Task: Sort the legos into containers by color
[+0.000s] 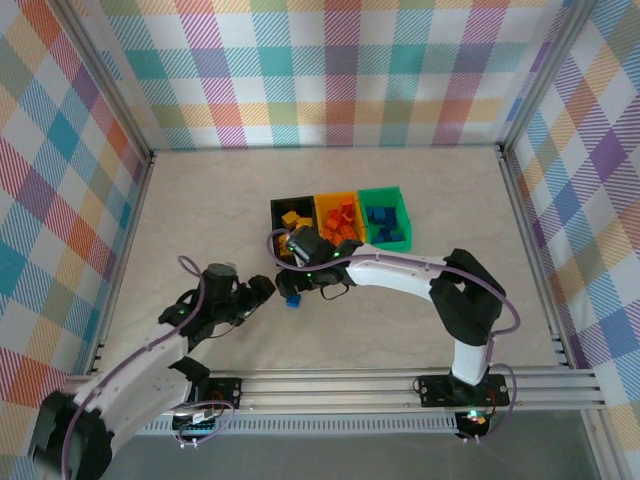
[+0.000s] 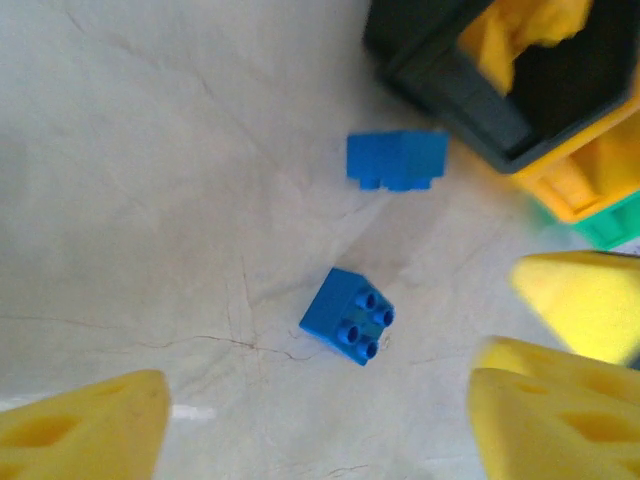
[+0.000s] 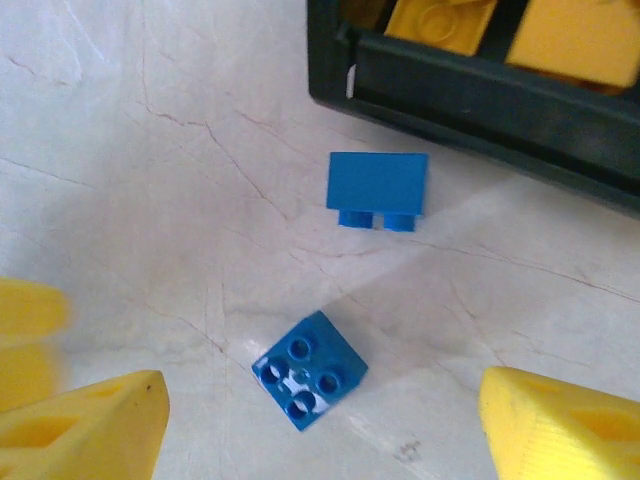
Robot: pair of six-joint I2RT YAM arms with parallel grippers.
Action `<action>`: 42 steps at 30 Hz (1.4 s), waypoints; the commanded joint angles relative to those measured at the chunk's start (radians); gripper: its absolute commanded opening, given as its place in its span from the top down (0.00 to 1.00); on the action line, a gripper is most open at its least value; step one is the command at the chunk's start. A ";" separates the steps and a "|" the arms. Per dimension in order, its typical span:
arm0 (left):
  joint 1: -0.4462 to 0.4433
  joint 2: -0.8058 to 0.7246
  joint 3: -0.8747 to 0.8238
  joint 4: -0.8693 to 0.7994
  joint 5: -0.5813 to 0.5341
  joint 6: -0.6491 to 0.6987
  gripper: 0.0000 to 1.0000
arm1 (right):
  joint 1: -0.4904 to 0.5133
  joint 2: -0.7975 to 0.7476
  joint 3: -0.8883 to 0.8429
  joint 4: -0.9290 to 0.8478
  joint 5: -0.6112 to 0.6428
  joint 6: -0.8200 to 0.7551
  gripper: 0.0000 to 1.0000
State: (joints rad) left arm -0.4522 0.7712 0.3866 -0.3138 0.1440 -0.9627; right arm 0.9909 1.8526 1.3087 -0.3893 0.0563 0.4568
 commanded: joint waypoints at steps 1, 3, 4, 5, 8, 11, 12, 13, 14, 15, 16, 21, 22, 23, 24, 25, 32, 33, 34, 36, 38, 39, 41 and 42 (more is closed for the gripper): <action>0.040 -0.111 0.054 -0.251 -0.118 0.041 0.09 | 0.036 0.057 0.063 -0.070 0.051 0.005 0.17; 0.060 -0.141 0.071 -0.282 -0.130 0.054 0.01 | 0.059 0.092 0.087 -0.105 0.081 0.017 0.16; 0.068 -0.145 0.079 -0.292 -0.135 0.055 0.00 | 0.071 0.108 0.100 -0.123 0.101 0.027 0.16; 0.072 -0.144 0.083 -0.292 -0.135 0.059 0.00 | 0.081 0.121 0.109 -0.132 0.118 0.031 0.16; 0.082 -0.124 0.090 -0.275 -0.123 0.064 0.00 | 0.096 0.157 0.136 -0.175 0.180 0.049 0.16; 0.089 -0.089 0.093 -0.242 -0.097 0.065 0.00 | 0.097 0.175 0.139 -0.183 0.191 0.051 0.17; 0.090 -0.079 0.093 -0.235 -0.092 0.069 0.00 | 0.097 0.180 0.140 -0.187 0.191 0.051 0.19; 0.090 -0.068 0.097 -0.229 -0.089 0.072 0.00 | 0.097 0.186 0.140 -0.193 0.196 0.052 0.22; 0.091 -0.057 0.101 -0.222 -0.086 0.078 0.00 | 0.097 0.192 0.141 -0.202 0.200 0.052 0.25; 0.092 -0.051 0.105 -0.216 -0.084 0.083 0.00 | 0.097 0.196 0.138 -0.207 0.203 0.054 0.28; 0.092 -0.043 0.113 -0.215 -0.085 0.090 0.00 | 0.097 0.198 0.133 -0.213 0.209 0.060 0.32; 0.093 0.016 0.147 -0.193 -0.076 0.126 0.00 | 0.086 0.163 0.064 -0.165 0.205 0.069 0.49; 0.093 0.031 0.153 -0.186 -0.072 0.132 0.00 | 0.082 0.151 0.046 -0.145 0.200 0.069 0.52; 0.093 0.047 0.157 -0.180 -0.069 0.138 0.00 | 0.075 0.138 0.026 -0.124 0.192 0.069 0.55; 0.093 0.067 0.162 -0.173 -0.066 0.145 0.00 | 0.068 0.124 0.006 -0.103 0.187 0.068 0.58; 0.093 0.088 0.168 -0.164 -0.062 0.154 0.00 | 0.063 0.108 -0.013 -0.084 0.185 0.067 0.60; 0.088 0.286 0.231 -0.076 -0.022 0.256 0.00 | 0.024 -0.046 -0.143 0.010 0.189 0.065 0.67; 0.082 0.318 0.243 -0.067 -0.022 0.270 0.00 | 0.018 -0.071 -0.159 0.014 0.192 0.065 0.67; 0.064 0.355 0.259 -0.052 -0.022 0.291 0.00 | 0.007 -0.100 -0.176 0.013 0.195 0.064 0.67; 0.006 0.425 0.303 -0.048 -0.068 0.328 0.00 | -0.015 -0.154 -0.205 0.012 0.200 0.066 0.67; -0.072 0.500 0.351 -0.049 -0.141 0.362 0.00 | -0.045 -0.216 -0.237 0.010 0.200 0.065 0.67; -0.096 0.530 0.367 -0.047 -0.170 0.368 0.00 | -0.058 -0.241 -0.249 0.007 0.201 0.065 0.67; -0.123 0.596 0.386 -0.010 -0.201 0.369 0.01 | -0.086 -0.298 -0.273 0.000 0.206 0.064 0.67; -0.134 0.621 0.393 0.011 -0.211 0.371 0.02 | -0.096 -0.320 -0.284 -0.003 0.209 0.063 0.67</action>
State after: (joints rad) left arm -0.5591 1.3426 0.7479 -0.3534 0.0086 -0.6392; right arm 0.9188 1.5860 1.0531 -0.3977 0.2504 0.5163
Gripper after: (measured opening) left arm 0.986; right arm 0.330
